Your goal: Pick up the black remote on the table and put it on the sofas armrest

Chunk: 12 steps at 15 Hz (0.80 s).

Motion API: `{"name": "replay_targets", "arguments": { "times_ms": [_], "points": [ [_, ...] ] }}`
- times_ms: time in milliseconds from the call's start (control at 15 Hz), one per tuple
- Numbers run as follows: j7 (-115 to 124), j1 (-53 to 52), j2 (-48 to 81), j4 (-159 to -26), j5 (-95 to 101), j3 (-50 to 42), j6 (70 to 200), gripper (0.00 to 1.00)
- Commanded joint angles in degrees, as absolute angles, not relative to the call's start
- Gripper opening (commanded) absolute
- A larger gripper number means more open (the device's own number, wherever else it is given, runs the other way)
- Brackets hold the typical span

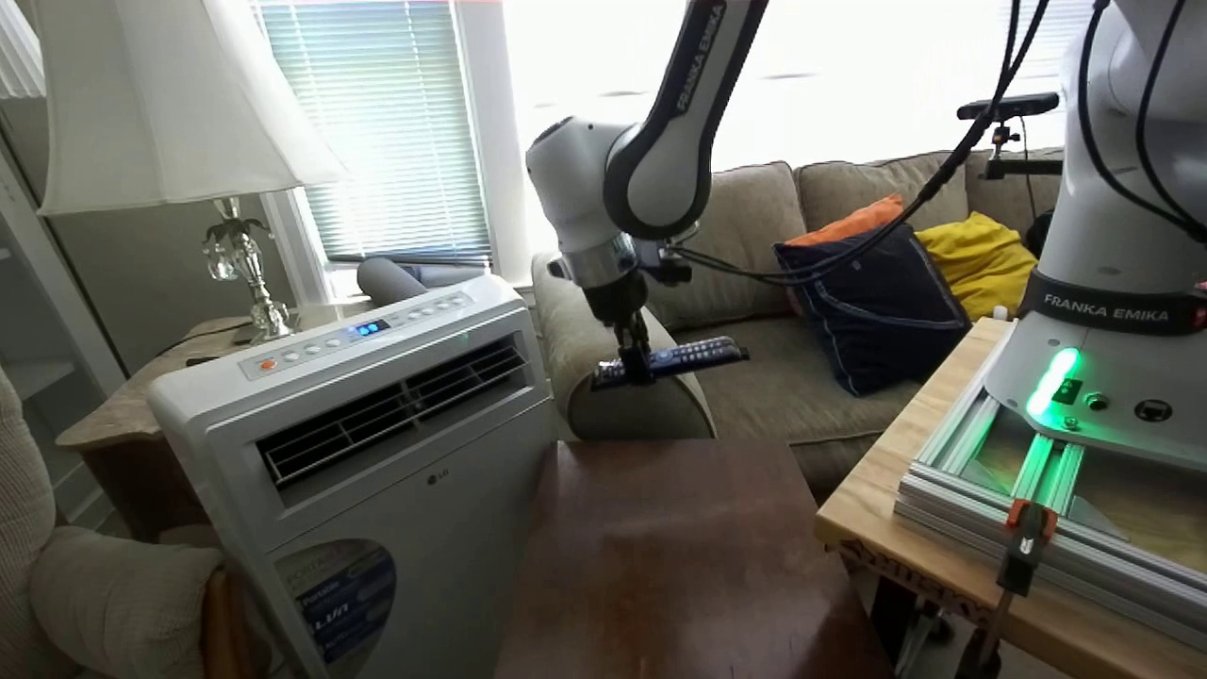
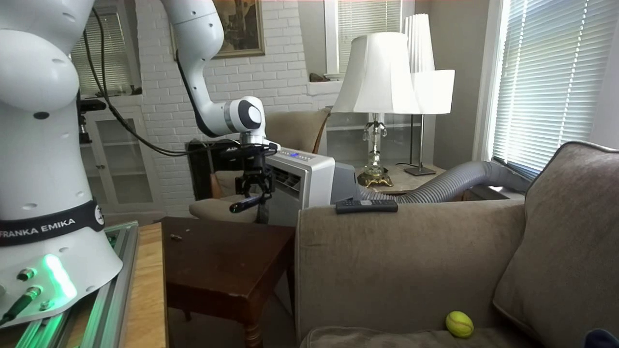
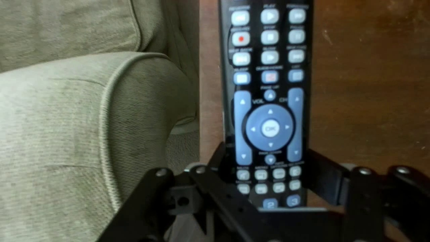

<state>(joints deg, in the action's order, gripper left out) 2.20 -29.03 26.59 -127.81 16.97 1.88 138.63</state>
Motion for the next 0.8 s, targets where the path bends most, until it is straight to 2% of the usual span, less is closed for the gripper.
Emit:
{"name": "replay_targets", "arguments": {
  "times_ms": [0, 267, 333, 600, 667, 733],
  "points": [
    [-3.1, -22.1, 13.8, -133.8, 18.4, 4.9, 130.5, 0.26],
    [-12.6, -14.3, 6.0, -132.7, 12.3, 6.7, 124.0, 0.26],
    [-7.2, -15.5, 10.7, -131.3, 15.9, 7.1, 126.6, 0.51],
    [-11.4, -13.1, 6.8, -131.6, 13.9, 7.4, 124.6, 0.51],
    [-11.4, -13.1, 6.9, -131.8, 13.9, 7.6, 124.6, 0.26],
    [-10.5, -12.6, 7.5, -130.5, 15.1, 7.1, 126.0, 0.26]
  ]
}}
